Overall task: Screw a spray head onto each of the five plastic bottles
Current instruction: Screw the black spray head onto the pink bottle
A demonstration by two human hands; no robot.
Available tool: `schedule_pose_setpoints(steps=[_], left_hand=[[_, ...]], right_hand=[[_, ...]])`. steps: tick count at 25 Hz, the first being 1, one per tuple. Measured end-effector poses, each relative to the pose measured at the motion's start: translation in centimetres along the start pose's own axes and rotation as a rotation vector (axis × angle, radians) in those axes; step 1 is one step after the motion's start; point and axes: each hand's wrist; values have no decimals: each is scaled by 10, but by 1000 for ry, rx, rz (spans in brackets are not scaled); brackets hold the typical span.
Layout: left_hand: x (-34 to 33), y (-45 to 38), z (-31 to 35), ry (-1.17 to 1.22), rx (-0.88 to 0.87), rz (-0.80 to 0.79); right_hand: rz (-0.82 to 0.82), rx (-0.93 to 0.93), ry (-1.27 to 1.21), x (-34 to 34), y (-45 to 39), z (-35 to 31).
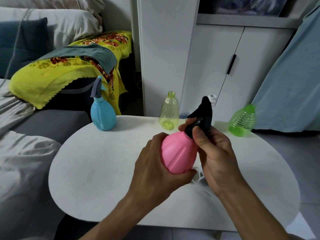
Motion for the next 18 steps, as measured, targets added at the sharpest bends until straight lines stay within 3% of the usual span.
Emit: schedule_pose_setpoints(steps=[5,7,10,12,15,18], left_hand=[[-2,3,2,-217,-168,-17],[5,-3,5,-83,-157,-202],[16,-10,2,149,-32,-396],[14,-9,6,93,-40,-384],[10,-8,6,-113,-167,-252],[10,-10,0,-82,-143,-248]], right_hand=[[-56,-219,-152,2,-2,-5],[-43,-188,-157,6,-1,-8],[-224,-152,-147,17,-2,-22],[-243,-168,-126,19,-4,-24],[-123,-186,-178,14,-7,-20],[-24,-189,-119,7,-9,-11]])
Point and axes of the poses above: each hand's wrist, its own y-axis away from the middle knuckle, its own x-axis out of the back of the hand, z = x × y, and after that the axes turned 1 degree about -x, right-handed
